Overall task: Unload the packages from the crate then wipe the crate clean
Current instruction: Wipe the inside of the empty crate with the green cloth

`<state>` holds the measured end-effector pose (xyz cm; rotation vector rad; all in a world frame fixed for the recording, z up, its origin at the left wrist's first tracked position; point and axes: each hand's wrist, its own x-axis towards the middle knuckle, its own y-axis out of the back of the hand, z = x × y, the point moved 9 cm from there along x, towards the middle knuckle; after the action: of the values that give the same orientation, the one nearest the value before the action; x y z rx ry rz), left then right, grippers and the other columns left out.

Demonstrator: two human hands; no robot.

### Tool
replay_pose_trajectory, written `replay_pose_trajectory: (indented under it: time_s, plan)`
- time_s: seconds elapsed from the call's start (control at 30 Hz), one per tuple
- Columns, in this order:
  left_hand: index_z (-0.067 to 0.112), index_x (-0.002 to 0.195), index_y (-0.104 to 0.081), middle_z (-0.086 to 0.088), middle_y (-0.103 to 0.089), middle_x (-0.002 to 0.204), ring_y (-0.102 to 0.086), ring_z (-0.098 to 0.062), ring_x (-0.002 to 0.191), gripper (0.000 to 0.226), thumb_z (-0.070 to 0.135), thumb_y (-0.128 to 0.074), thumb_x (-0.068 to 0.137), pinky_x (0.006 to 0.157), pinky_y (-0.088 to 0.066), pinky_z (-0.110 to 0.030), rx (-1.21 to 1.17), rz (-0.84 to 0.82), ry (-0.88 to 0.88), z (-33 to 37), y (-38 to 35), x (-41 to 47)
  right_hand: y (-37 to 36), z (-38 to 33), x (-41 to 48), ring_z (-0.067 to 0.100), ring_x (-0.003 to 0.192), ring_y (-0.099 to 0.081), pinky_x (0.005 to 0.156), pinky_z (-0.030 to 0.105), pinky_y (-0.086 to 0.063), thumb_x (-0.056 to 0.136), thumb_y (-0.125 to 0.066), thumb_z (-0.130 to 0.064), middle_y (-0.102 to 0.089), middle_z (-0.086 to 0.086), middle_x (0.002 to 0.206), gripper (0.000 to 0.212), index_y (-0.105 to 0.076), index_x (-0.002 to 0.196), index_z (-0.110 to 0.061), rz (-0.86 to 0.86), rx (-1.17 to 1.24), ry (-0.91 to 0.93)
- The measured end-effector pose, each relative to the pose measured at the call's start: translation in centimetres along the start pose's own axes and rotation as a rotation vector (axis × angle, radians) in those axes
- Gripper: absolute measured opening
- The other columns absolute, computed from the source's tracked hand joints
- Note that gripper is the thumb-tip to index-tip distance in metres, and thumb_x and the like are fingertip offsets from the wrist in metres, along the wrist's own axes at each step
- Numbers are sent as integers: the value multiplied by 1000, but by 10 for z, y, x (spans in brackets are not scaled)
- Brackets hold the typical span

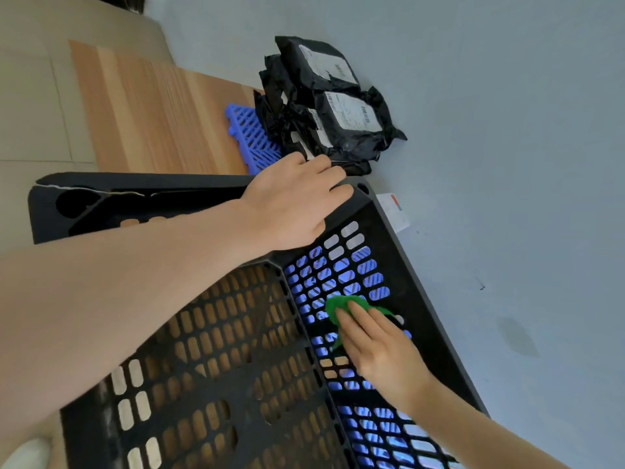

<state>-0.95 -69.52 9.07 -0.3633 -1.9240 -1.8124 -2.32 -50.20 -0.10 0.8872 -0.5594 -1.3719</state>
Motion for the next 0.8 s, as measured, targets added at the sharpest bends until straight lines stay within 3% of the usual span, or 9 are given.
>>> replay_pose_trajectory:
  time_s: [0.2,0.37,0.47,0.67,0.8]
  plan:
    - [13,126,-54,-6,-59,124,-54,-27,111,45,26,-46,84,78,-48,-42,-18,21,3,0,4,-1,53,50,12,31,122,-54,100,40,-47,90,-59,1,-60,13,128,24,-69,111,-4,101,-57,-34]
    - [13,127,-53,-5,-58,125,-53,-27,112,45,26,-43,85,78,-48,-43,-30,27,-6,1,5,1,70,88,63,31,119,-56,99,38,-43,100,-40,-2,-63,13,124,30,-69,108,-2,280,-51,-197]
    - [13,126,-54,-4,-58,125,-53,-27,112,45,26,-42,85,77,-48,-43,-17,26,-3,0,5,0,72,96,83,32,117,-58,91,39,-47,97,-44,1,-64,14,119,27,-70,102,-2,341,-41,-248]
    - [11,127,-55,-8,-58,128,-55,-29,112,45,23,-52,83,76,-49,-44,-12,9,-25,1,2,-2,51,57,33,32,115,-57,96,41,-46,95,-41,-3,-63,12,118,29,-69,102,-6,170,-39,-174]
    - [10,126,-57,-9,-57,130,-55,-30,111,45,23,-56,82,76,-50,-44,-6,0,-22,2,3,-4,35,28,-15,31,117,-57,97,42,-47,89,-61,-4,-62,11,122,20,-68,108,-8,41,-10,-89]
